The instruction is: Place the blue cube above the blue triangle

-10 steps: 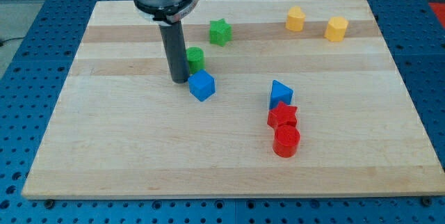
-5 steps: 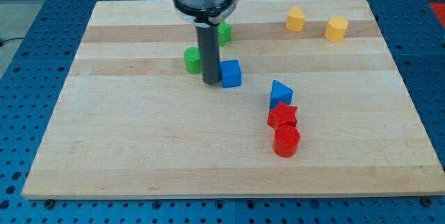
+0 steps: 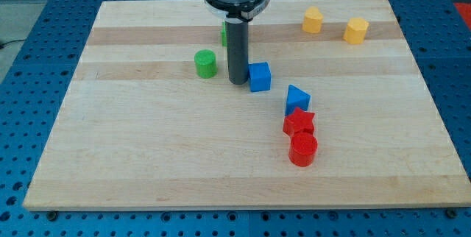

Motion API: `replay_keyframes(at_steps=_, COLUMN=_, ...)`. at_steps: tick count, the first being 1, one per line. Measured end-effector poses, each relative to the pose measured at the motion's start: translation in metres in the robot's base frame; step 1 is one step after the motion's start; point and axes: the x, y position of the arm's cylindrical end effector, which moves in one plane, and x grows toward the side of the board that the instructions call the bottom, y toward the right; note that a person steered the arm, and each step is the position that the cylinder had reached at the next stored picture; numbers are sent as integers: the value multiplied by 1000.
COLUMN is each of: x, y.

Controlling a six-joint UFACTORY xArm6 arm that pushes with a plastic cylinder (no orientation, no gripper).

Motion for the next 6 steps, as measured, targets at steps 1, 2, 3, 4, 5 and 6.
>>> replay_keyframes(at_steps=1, x=1, y=13)
replay_keyframes(at_steps=2, x=1, y=34)
replay_keyframes(at_steps=3, x=1, y=48)
replay_keyframes(at_steps=4, x=1, y=60)
replay_keyframes(at_steps=5, x=10, y=63)
replay_keyframes(at_steps=6, x=17, y=63)
